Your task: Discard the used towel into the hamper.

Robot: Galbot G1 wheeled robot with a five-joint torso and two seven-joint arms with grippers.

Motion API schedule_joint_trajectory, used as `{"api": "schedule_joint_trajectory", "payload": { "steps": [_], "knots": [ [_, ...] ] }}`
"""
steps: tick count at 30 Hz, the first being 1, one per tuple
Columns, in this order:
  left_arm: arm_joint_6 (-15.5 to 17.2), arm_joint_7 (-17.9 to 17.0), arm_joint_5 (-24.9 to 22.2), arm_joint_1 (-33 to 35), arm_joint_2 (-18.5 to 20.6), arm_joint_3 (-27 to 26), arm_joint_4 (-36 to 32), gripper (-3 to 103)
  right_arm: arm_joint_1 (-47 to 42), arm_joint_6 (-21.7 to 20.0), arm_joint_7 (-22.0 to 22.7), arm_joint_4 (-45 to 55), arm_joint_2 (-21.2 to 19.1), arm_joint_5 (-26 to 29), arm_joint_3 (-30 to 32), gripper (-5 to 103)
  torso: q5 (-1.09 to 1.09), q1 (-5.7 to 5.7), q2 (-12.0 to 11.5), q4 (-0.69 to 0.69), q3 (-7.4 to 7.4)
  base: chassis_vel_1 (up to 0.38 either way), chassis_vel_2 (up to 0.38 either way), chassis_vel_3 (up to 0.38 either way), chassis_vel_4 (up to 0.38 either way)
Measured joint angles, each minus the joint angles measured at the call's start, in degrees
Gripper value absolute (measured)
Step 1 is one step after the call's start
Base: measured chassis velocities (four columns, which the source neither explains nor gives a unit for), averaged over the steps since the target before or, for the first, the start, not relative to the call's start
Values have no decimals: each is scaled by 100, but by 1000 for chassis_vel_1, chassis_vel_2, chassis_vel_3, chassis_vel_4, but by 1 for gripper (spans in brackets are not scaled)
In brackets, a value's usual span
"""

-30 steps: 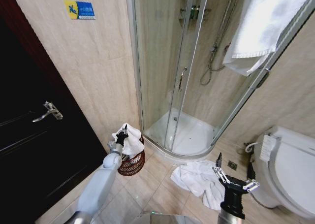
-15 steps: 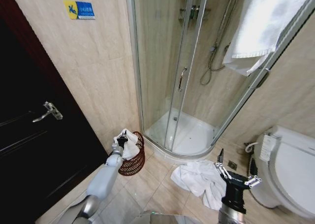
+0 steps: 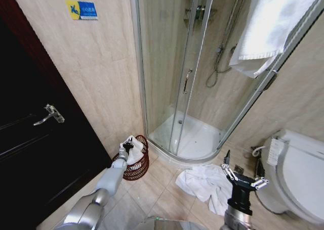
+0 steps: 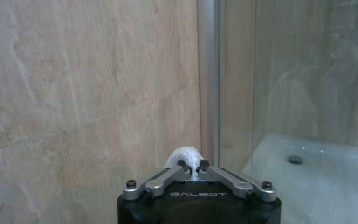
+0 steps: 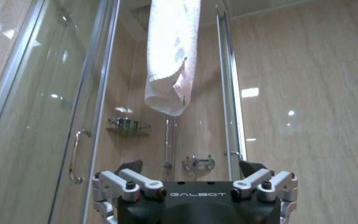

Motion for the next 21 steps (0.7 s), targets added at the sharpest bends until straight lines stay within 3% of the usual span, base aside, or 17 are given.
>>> {"api": "schedule_joint_trajectory", "payload": {
  "steps": [16,19,21],
  "knots": [
    [-115,108,861,-205,-210,-419,820,-1,85,7,-30,-164,0,-35,33,100,0,0,0,0,0,0,0,0,0],
    [-115,111,902,-153,-206,-427,808,7,84,23,-29,-175,0,-40,34,100,-1,0,0,0,0,0,0,0,0],
    [-92,111,930,-141,-192,-427,776,18,81,27,-39,-173,0,-41,28,100,-1,-1,0,0,-1,0,0,0,0]
  ]
}}
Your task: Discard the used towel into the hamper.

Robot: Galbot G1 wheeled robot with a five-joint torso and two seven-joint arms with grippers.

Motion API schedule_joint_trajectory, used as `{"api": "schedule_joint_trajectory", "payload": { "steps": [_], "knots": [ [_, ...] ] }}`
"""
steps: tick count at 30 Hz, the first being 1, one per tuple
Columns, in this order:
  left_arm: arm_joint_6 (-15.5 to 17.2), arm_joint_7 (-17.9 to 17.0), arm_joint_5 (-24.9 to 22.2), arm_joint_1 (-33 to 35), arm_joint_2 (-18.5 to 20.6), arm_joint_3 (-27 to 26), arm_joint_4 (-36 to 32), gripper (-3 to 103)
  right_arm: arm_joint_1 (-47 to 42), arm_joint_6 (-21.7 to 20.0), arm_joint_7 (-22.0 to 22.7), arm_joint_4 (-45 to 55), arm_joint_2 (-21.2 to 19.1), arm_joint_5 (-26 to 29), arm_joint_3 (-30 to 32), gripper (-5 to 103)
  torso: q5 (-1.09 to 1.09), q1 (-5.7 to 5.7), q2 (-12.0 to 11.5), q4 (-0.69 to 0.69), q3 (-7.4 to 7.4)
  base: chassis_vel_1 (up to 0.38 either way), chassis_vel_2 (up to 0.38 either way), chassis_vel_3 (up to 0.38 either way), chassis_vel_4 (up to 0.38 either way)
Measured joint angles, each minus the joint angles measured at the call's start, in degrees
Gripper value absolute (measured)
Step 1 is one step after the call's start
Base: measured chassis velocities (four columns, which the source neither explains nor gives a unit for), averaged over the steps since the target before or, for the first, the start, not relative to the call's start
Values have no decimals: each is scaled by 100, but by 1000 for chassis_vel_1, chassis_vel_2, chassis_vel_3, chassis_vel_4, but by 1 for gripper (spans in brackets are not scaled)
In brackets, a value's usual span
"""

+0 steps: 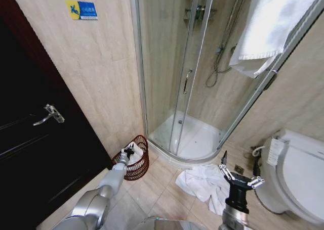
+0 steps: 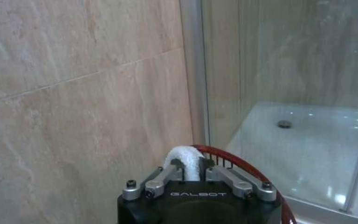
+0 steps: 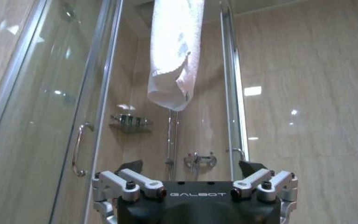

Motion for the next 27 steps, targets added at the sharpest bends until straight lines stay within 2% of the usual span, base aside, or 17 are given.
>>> {"api": "schedule_joint_trajectory", "payload": {
  "steps": [2,7,10,11,14,15,16,17,20,21,22,24,26,27],
  "knots": [
    [33,-4,53,15,18,-1,-65,28,-10,-5,-77,27,0,12,-4,100,1,0,0,0,0,0,0,0,0],
    [74,-12,152,119,56,-5,-212,39,-15,-37,-207,122,0,85,23,100,1,0,0,-1,0,0,0,0,0],
    [191,-12,166,272,127,3,-370,56,-6,-43,-327,170,0,127,65,100,0,0,0,0,0,0,0,0,0],
    [191,-12,166,272,127,3,-370,56,-6,-43,-327,170,0,127,65,100,0,0,0,0,0,0,0,0,0],
    [353,30,-132,544,230,3,-824,72,-23,-17,-344,218,0,126,60,100,-1,0,0,-1,0,0,0,0,0],
    [353,30,-132,544,230,3,-824,72,-23,-17,-344,218,0,126,60,100,-1,0,0,-1,0,0,0,0,0],
    [549,52,-328,731,282,10,-1187,77,-29,-35,-397,240,0,134,61,100,1,0,0,-1,0,0,0,0,0],
    [769,62,-520,921,331,19,-1551,77,-32,-76,-457,275,0,155,63,100,1,0,0,-1,0,0,0,0,0],
    [1309,72,-1161,1564,545,22,-2802,93,-10,-294,-559,475,0,240,69,100,1,0,0,-1,0,0,0,0,0],
    [1309,72,-1161,1564,545,22,-2802,93,-10,-294,-559,475,0,240,69,100,1,0,0,-1,0,0,0,0,0],
    [1466,67,-1303,1748,605,10,-3131,98,6,-352,-568,538,0,269,71,100,2,0,0,1,0,0,0,0,0],
    [1950,-31,-1677,2275,775,-80,-4181,99,66,-507,-582,719,0,323,94,100,-2,0,0,0,0,0,0,0,0],
    [2329,-173,-1912,2781,891,-217,-5063,100,95,-593,-586,835,0,361,101,100,5,0,0,0,0,0,0,0,0],
    [2329,-173,-1912,2781,891,-217,-5063,100,95,-593,-586,835,0,361,101,100,5,0,0,0,0,0,0,0,0]
  ]
}}
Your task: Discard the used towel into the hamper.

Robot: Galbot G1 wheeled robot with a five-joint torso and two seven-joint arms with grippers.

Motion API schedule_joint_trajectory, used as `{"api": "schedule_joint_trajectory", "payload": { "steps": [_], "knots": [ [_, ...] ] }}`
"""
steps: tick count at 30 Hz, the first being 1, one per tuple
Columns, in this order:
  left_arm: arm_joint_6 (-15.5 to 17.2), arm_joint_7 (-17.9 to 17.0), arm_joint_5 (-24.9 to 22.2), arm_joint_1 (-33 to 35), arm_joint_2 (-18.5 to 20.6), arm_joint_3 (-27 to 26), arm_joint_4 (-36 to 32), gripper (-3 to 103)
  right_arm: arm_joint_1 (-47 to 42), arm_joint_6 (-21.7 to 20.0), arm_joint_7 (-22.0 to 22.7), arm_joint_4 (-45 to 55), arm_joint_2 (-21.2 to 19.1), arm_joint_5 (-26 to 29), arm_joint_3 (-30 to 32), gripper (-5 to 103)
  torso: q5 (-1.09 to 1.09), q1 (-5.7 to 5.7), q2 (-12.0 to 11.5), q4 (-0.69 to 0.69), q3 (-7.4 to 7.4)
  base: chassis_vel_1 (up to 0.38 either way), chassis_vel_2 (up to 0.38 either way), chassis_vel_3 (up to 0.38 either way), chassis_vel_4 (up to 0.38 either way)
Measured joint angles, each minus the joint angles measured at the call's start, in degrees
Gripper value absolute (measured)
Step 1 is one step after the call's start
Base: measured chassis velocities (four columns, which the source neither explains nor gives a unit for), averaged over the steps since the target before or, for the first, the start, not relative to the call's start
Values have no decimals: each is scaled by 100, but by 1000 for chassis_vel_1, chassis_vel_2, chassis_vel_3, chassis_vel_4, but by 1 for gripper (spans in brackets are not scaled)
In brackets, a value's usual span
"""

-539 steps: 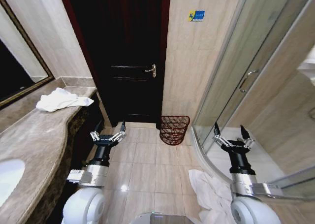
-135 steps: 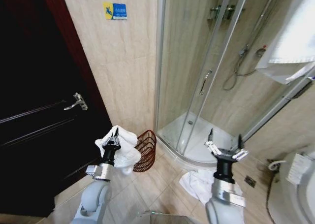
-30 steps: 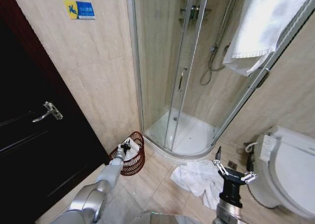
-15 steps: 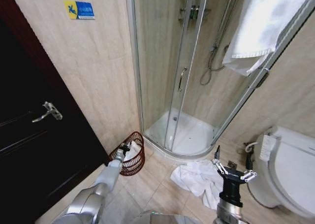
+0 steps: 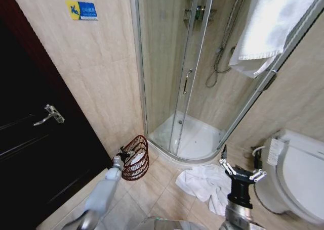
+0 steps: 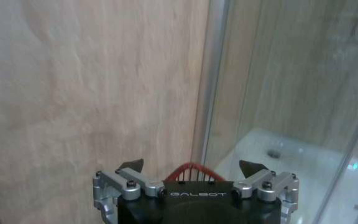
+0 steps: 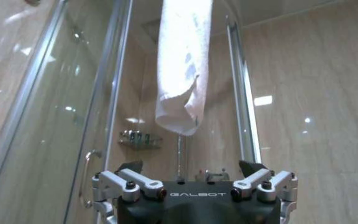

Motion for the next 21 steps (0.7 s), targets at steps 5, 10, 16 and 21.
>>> {"api": "schedule_joint_trajectory", "payload": {
  "steps": [5,10,16,21],
  "knots": [
    [831,-97,-251,946,30,-400,-1710,100,1,-458,29,327,0,-93,34,100,1,0,0,2,0,0,0,0,0],
    [1384,-196,-277,1618,-147,-750,-3290,100,-14,-971,130,775,-1,-154,27,100,-3,0,0,-2,0,0,0,0,0],
    [1436,-385,-354,2237,-298,-1052,-4573,100,-57,-1397,403,1122,-6,-120,23,100,-3,0,0,-1,0,0,0,0,0],
    [1536,-559,-365,2830,-535,-1271,-5634,100,-22,-1646,377,1191,-127,29,28,100,-4,0,0,0,0,0,0,0,0]
  ]
}}
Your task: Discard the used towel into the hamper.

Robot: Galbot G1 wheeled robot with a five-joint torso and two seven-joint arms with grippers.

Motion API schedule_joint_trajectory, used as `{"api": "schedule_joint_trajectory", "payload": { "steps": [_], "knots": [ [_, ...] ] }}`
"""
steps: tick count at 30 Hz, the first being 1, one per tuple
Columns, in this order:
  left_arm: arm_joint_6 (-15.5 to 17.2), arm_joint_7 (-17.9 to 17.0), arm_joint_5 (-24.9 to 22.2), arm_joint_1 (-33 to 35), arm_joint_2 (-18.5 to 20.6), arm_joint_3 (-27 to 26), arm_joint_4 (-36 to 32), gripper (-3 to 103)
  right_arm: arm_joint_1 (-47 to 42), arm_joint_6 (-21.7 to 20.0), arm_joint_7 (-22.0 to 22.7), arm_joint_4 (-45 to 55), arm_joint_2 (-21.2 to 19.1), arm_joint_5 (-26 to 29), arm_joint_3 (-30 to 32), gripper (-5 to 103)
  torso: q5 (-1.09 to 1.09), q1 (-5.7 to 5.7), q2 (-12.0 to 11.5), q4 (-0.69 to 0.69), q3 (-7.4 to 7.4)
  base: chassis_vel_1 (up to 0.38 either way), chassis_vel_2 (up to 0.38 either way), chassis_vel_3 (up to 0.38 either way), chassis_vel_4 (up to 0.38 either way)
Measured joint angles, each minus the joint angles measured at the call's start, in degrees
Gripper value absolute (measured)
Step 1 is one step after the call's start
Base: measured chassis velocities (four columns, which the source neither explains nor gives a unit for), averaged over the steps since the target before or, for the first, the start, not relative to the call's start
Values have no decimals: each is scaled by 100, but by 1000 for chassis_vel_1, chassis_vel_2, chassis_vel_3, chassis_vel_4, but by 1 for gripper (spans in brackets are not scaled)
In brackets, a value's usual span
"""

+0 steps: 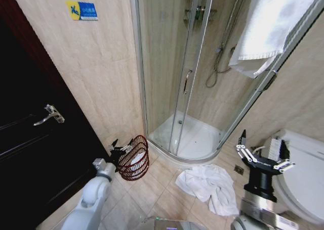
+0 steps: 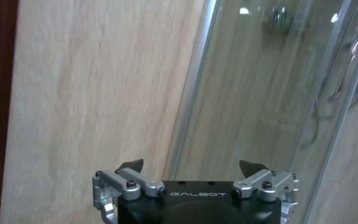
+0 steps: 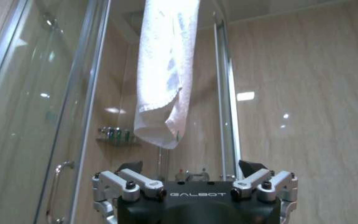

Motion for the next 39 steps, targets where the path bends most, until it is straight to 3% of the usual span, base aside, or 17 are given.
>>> {"api": "schedule_joint_trajectory", "payload": {
  "steps": [7,15,22,25,29,32,39],
  "knots": [
    [485,-78,127,606,-296,-85,-1244,100,59,-78,-25,0,-215,215,23,100,1,0,0,0,0,0,0,0,0],
    [679,-189,160,1135,-426,174,-1808,100,168,-88,-133,-10,-290,368,-35,100,1,0,0,0,0,0,0,0,0],
    [686,-194,171,1246,-461,280,-1850,100,248,-82,-336,-17,-363,546,-2,100,0,0,-1,0,0,0,0,0,0],
    [586,-143,231,1263,-454,285,-1843,100,286,-80,-436,-19,-388,617,8,100,0,1,-1,0,0,0,0,0,0],
    [301,-1,778,1344,-428,247,-1824,100,372,0,-538,-21,-405,658,33,100,0,1,-1,0,1,0,0,0,0],
    [-21,132,1637,1369,-503,160,-1810,100,391,-41,-570,-23,-384,647,6,100,0,1,-1,0,1,0,0,0,0],
    [-83,219,1820,1386,-861,131,-1793,100,432,-75,-586,-26,-332,588,-37,100,0,1,-1,0,1,0,0,0,0]
  ]
}}
